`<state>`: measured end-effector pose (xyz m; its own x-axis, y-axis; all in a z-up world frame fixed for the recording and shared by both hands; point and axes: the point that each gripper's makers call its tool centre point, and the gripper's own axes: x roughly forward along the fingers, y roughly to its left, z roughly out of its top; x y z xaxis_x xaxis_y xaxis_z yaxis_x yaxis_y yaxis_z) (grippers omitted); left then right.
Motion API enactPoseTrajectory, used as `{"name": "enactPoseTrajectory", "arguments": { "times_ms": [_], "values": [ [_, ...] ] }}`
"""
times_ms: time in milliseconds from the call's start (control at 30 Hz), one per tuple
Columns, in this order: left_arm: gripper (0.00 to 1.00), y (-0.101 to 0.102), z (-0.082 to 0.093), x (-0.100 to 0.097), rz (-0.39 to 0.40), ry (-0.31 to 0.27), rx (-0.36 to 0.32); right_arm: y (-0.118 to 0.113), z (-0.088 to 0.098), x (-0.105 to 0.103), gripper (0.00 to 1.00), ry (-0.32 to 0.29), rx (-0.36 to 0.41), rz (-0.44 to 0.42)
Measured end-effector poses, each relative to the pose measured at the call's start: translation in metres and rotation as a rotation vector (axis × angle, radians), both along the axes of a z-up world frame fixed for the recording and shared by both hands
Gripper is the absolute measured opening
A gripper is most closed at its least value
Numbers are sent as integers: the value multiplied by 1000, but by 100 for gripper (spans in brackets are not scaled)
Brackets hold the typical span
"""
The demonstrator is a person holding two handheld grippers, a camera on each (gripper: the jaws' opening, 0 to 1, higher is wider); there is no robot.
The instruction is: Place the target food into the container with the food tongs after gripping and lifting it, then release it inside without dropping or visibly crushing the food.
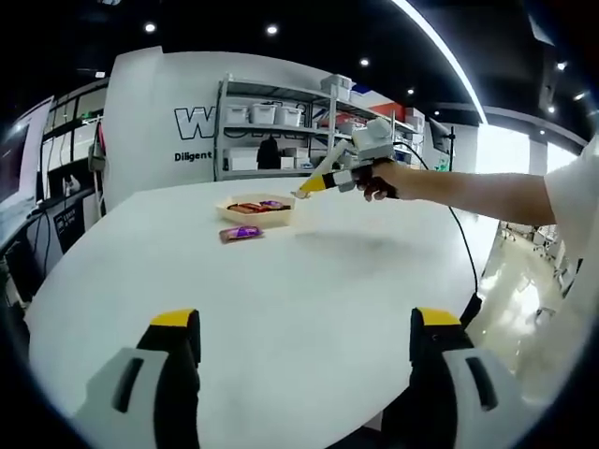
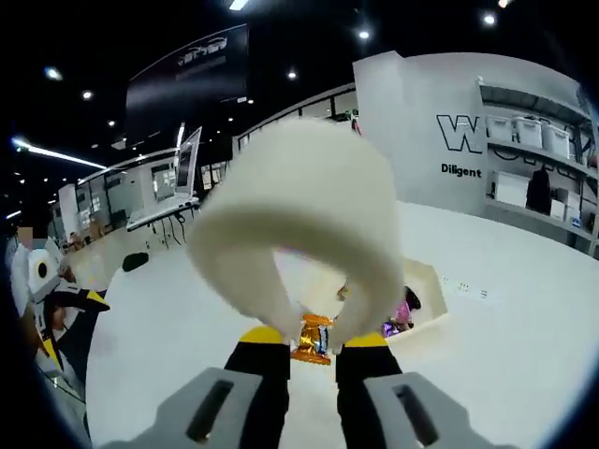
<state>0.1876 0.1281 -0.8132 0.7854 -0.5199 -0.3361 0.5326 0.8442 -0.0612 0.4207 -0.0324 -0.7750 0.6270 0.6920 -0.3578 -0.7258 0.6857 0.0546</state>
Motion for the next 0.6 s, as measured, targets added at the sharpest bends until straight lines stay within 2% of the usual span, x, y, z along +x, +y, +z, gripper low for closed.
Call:
{"name": "enactPoseTrajectory", "arguments": {
  "times_ms": [133,300,600],
  "values": [
    [91,0,0,1,3,0,-4,5,7,7,10,-10,1,-2],
    [91,1,0,2,3,-1,-3,8,7,19,10,-12,1,-7],
    [91,8,-4,8,15,15,-1,19,-8,37,10,15,0,-4]
  ]
}}
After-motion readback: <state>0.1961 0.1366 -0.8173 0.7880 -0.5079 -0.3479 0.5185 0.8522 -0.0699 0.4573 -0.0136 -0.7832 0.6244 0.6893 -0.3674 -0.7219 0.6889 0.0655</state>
